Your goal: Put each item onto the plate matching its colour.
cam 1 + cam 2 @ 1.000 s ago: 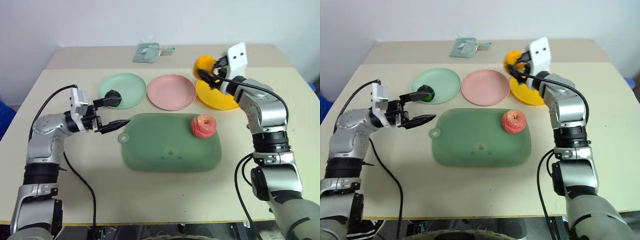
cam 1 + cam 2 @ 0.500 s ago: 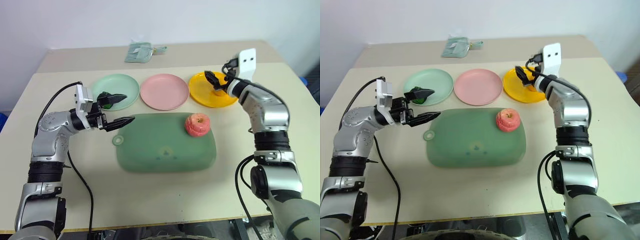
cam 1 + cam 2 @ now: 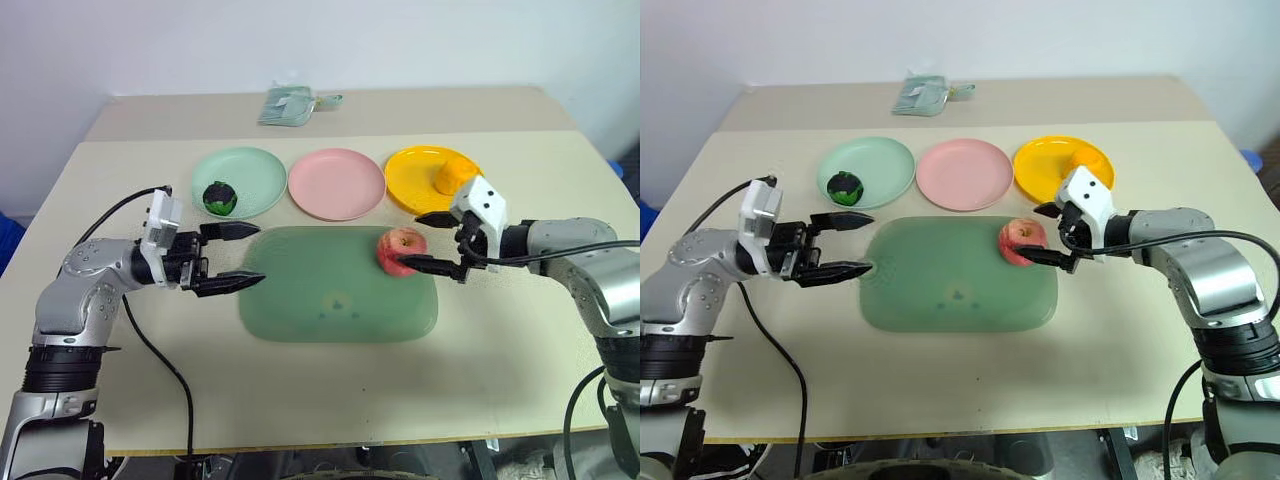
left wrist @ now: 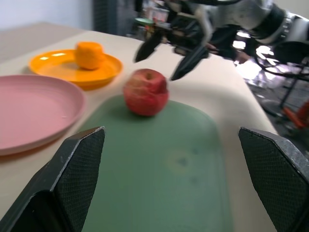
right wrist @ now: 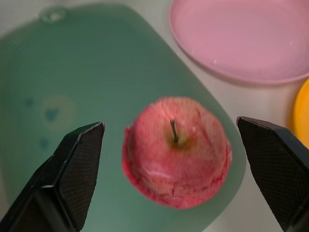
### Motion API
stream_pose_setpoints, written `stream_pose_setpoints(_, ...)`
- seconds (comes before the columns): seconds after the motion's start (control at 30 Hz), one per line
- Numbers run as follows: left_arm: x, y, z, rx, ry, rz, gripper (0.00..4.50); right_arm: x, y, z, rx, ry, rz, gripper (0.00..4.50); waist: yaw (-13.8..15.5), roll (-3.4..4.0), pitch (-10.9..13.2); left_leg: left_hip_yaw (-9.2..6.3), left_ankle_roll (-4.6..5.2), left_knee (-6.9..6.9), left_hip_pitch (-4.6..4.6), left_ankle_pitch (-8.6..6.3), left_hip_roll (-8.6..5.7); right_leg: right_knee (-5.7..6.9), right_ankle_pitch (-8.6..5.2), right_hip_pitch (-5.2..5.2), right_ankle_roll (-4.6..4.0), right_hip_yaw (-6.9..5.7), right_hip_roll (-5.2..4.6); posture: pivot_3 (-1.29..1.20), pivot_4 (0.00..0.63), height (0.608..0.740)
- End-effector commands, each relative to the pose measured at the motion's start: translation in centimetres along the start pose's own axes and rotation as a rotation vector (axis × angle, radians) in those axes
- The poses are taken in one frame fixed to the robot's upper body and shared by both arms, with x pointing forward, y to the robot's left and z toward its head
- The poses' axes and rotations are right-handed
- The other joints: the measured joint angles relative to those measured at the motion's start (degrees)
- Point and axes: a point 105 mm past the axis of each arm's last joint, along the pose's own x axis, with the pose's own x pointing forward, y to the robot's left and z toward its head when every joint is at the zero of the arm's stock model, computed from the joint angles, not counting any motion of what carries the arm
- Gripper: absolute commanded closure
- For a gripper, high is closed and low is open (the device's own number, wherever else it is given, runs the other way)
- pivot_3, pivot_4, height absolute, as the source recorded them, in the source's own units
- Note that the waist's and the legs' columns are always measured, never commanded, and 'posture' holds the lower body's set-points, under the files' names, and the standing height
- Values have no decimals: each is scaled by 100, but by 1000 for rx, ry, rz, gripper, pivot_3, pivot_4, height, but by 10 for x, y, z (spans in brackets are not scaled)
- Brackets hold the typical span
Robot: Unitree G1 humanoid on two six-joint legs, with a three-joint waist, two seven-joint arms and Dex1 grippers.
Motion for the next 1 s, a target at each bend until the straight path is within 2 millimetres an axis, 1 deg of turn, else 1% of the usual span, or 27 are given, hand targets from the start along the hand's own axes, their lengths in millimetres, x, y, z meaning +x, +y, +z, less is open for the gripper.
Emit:
stream_pose_setpoints(0.03, 1, 0, 8, 44, -2, -1, 0, 4, -4, -10, -48, 47, -32, 15, 11, 0, 0, 0, 0, 0, 0, 0, 0, -1, 0, 0, 0, 0, 0, 0, 150, 738)
stream_pose_setpoints(0.13, 0, 4, 9, 54, 0, 22, 0, 14, -2, -19, -30, 54, -27, 15, 20, 0, 0, 0, 0, 1, 0, 0, -1, -3, 0, 3, 0, 0, -1, 0, 150, 738)
stream_pose_setpoints(0.2, -1, 6, 10, 63, 1, 38, 0, 19, 0, -20, 4, 41, -12, 15, 18, 0, 0, 0, 0, 2, 0, 0, -1, -2, 0, 4, 0, 0, -1, 0, 150, 738)
stream_pose_setpoints(0.23, -2, 7, 11, 66, -1, 46, 0, 21, 0, -18, 27, 28, -11, 257, 15, -2, -1, 0, 0, 3, 0, 0, -1, -2, 0, 5, 0, 0, -1, 0, 150, 738)
stream_pose_setpoints(0.27, -2, 9, 12, 74, -5, 62, 0, 22, 2, -12, 27, -3, 1, 546, 15, -2, -1, 0, 0, 3, 2, 0, -1, -2, 0, 7, 0, 0, 0, 0, 150, 738)
stream_pose_setpoints(0.33, -3, 12, 13, 82, -11, 87, 0, 23, 5, 2, 19, -69, 20, 1141, 11, -2, -1, 0, 0, 3, 2, 0, -1, -2, 0, 7, 0, 0, 0, 0, 150, 738)
stream_pose_setpoints(0.37, -4, 16, 16, 82, -31, 121, 0, 24, 2, 14, 19, -124, 12, 1314, 9, -1, -1, 0, 0, 2, 2, 0, -1, -2, 0, 5, 0, 0, 0, 0, 150, 738)
stream_pose_setpoints(0.4, -5, 20, 18, 67, -48, 152, 0, 26, -1, 25, 32, -174, 0, 1314, 5, -1, -1, 0, 0, 1, 2, 0, -1, -2, 0, 4, 0, 0, 0, 0, 150, 738)
stream_pose_setpoints(0.47, -7, 25, 19, 80, -52, 198, 0, 35, -10, 53, 38, -306, -34, 1314, -36, 0, 1, 0, -2, 1, 2, 1, -1, 1, 1, 2, 1, 0, 1, 0, 150, 738)
stream_pose_setpoints(0.53, -8, 34, 15, 84, -49, 279, 0, 50, -23, 76, 57, -394, -104, 1314, -39, 2, 1, 0, -7, 1, 2, 4, 0, 7, 2, -3, 0, 1, 3, 0, 150, 738)
stream_pose_setpoints(0.6, -7, 34, 15, 110, -60, 303, 0, 59, -36, 89, 54, -442, -180, 1314, -19, 2, 1, 0, -42, -1, 2, 25, 0, 7, 2, -5, -1, 1, 4, 0, 150, 738)
stream_pose_setpoints(0.67, -11, 36, 17, 119, -74, 342, 0, 72, -54, 89, 35, -421, -282, 1314, 19, -3, -1, -1, -44, -3, 2, 26, 0, 5, 2, -6, -1, 0, 5, 0, 150, 738)
stream_pose_setpoints(0.73, -15, 40, 18, 163, -72, 383, 0, 85, -64, 88, 9, -405, -355, 1314, 49, -4, -2, -2, -41, -2, 2, 25, -5, -1, 2, -17, -1, -1, 3, 0, 150, 738)
stream_pose_setpoints(0.83, -24, 51, 21, 218, -67, 482, 0, 104, -65, 84, 45, -408, -352, 1314, 35, -4, -2, -3, -39, 0, 2, 23, -9, -4, 2, -15, -1, -1, 1, 0, 150, 738)
stream_pose_setpoints(0.9, -27, 54, 19, 213, -67, 512, 0, 112, -64, 83, 63, -418, -340, 1314, -11, -2, -1, -2, -40, -3, 2, 24, -8, -1, 2, -6, -1, 0, 2, 0, 150, 738)
stream_pose_setpoints(0.97, -26, 47, 17, 199, -57, 482, 0, 117, -65, 83, 122, -433, -313, 338, -35, -1, 0, -2, -42, -8, 2, 26, -8, 4, 2, -7, -1, 1, 3, 0, 150, 738)
stream_pose_setpoints(1.0, -27, 45, 17, 197, -58, 480, 0, 117, -64, 84, 103, -438, -310, 52, -48, -1, 0, -2, -43, -10, 2, 26, -7, 4, 2, -9, -1, 1, 4, 0, 150, 738)
